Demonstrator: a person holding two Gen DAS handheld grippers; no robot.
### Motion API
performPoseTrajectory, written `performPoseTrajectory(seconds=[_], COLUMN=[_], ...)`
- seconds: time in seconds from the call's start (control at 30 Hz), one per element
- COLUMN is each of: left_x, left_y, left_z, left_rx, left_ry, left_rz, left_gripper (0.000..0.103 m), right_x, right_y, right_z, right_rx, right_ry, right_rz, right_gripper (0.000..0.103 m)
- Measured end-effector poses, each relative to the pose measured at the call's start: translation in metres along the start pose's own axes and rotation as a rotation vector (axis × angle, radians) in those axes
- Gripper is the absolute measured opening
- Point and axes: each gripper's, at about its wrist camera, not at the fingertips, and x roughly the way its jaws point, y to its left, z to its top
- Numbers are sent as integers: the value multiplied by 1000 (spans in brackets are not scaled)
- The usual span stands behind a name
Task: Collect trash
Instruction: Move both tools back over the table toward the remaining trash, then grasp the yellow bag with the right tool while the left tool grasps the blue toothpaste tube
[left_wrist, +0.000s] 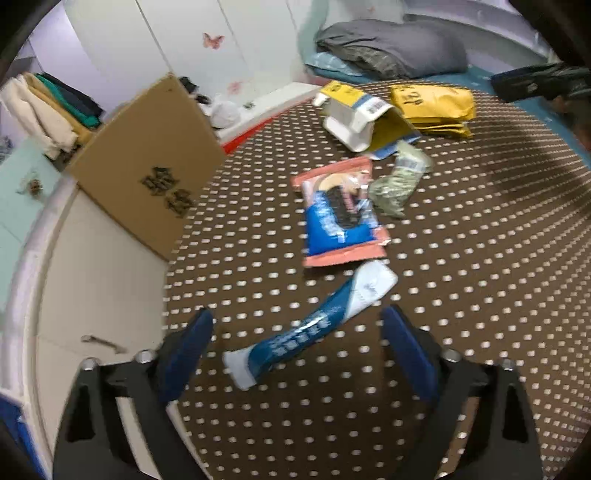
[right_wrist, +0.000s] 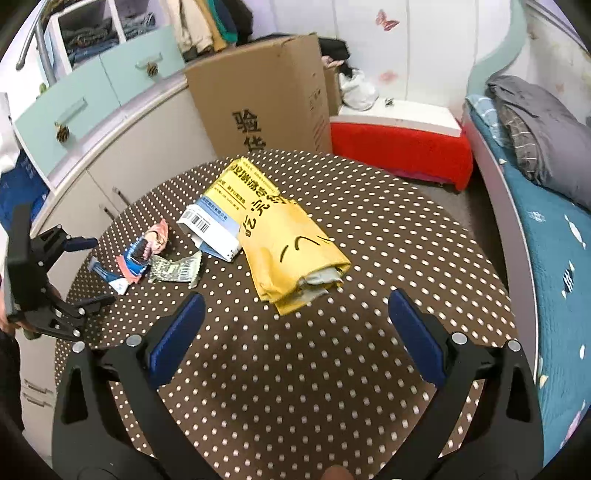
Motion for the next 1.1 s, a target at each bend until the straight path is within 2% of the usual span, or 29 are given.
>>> performPoseTrajectory(seconds=[0.03, 0.07, 0.1, 0.13, 0.2, 0.27, 0.33, 0.37, 0.4, 0.47, 0.53, 0.6, 0.83, 1.1], left_x=[-1, -2, -2, -4, -7, -10, -14, -16, -18, -23, -28, -31, -44, -60], left_y=[2, 1, -1, -5, -13, -20, -27, -28, -32, -37, -45, -50, -83, -105], left_z=[1, 1, 0, -1, -3, -5, -8, -10, -12, -15, -20, -21, -9, 33], left_rx=[-15, -22, -20, -13, -14, -24, -64, -76, -89, -113, -143, -173, -273, -344], left_ry=[10, 16, 17, 17, 21, 25, 26, 25, 23, 17, 10, 0, -65, -136], left_rz=[-61, -87, -100, -109, -117, -93, -111, -108, -102, -102, -104, -107, -116, -122], left_gripper=[59, 45, 39, 26, 13, 12, 11, 11, 11, 10, 9, 9, 9, 9], right_x=[8, 14, 18, 26, 35, 48, 59, 62, 66, 63, 56, 47, 17, -43], right_y=[1, 2, 3, 4, 5, 8, 14, 15, 16, 13, 8, 1, -16, -43], right_z=[4, 8, 11, 15, 22, 29, 30, 30, 29, 27, 25, 21, -2, -17], right_rx=[-19, -34, -41, -50, -64, -91, -141, -154, -158, -132, -106, -72, -14, 39], right_ry=[9, 16, 22, 31, 40, 67, 95, 98, 106, 82, 59, 50, 5, -111], right_rz=[-2, -6, -7, -4, 3, 18, 2, 1, -2, 16, 38, 66, 104, 109], right_gripper=[97, 97, 97, 97, 97, 97, 94, 88, 72, 69, 47, 36, 33, 33])
